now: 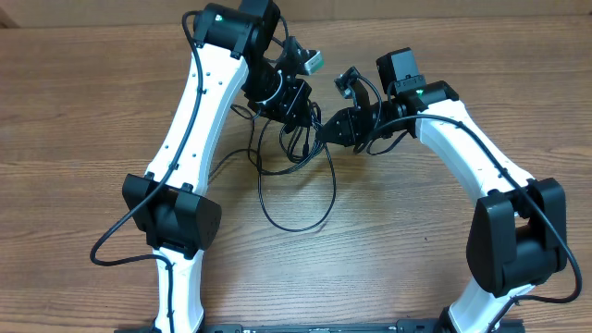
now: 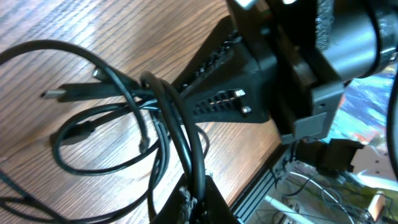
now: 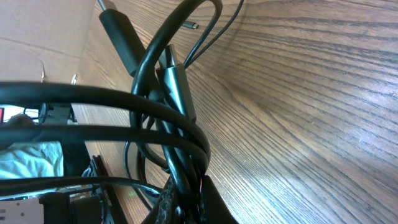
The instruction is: Untangle cables
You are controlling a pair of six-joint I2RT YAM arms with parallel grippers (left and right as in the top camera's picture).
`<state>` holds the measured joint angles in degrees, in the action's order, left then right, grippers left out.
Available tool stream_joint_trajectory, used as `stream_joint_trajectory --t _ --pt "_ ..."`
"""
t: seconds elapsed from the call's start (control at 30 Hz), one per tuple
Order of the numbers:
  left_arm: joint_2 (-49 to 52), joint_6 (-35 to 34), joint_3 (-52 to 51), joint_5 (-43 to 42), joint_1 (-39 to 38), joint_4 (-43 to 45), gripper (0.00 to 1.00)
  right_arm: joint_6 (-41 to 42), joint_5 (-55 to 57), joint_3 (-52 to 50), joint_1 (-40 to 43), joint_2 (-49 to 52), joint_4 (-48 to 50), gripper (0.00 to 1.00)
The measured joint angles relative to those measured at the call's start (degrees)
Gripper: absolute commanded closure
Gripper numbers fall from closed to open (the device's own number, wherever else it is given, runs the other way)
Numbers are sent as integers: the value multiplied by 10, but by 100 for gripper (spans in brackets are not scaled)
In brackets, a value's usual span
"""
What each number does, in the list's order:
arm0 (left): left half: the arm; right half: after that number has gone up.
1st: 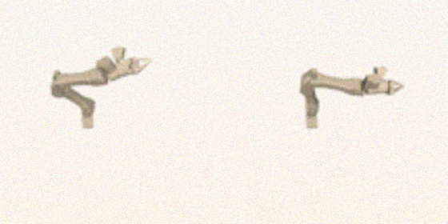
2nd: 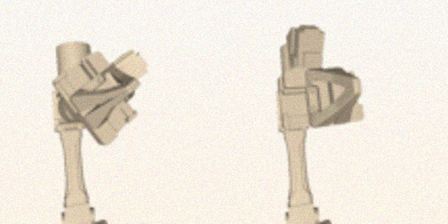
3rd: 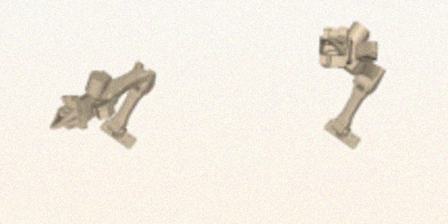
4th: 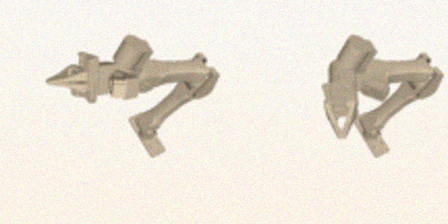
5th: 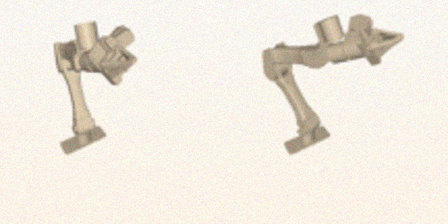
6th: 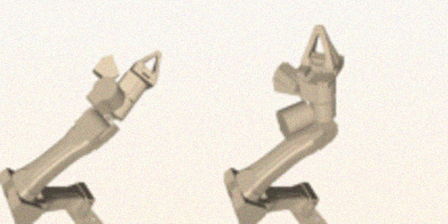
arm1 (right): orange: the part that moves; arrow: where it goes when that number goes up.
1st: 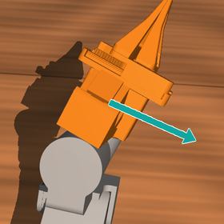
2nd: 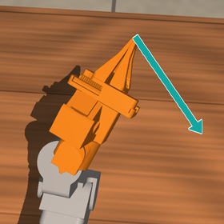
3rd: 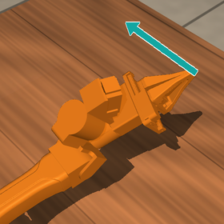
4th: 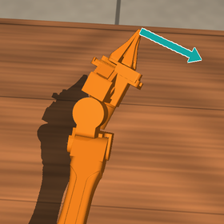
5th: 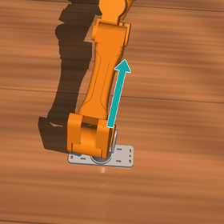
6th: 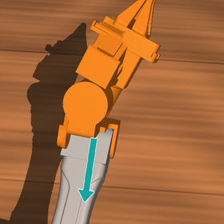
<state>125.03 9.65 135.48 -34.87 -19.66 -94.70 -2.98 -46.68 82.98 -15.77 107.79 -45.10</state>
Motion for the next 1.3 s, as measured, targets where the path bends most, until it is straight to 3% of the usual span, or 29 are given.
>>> stream_joint_trajectory --t 0.17,0.37,0.53,0.83,0.93,1.03,1.1,1.3 --pt "-1 -13 0 85 0 6 96 32 12 0 10 0 -10 96" --pt "-1 -110 0 261 -1 27 96 129 84 5 57 0 -48 96" --pt "-1 -183 0 286 3 33 96 176 140 12 80 0 -85 96" --pt "-4 -233 0 369 93 11 96 265 407 12 125 1 -142 96" --pt "-8 -218 0 332 97 19 96 256 398 12 122 1 -125 93" --pt "-9 -155 0 226 88 23 96 183 304 12 118 1 -109 73" --pt "-9 -91 0 132 80 16 96 128 230 12 111 1 -110 65" --pt "-9 10 0 -16 61 13 96 25 79 12 81 1 -100 53"
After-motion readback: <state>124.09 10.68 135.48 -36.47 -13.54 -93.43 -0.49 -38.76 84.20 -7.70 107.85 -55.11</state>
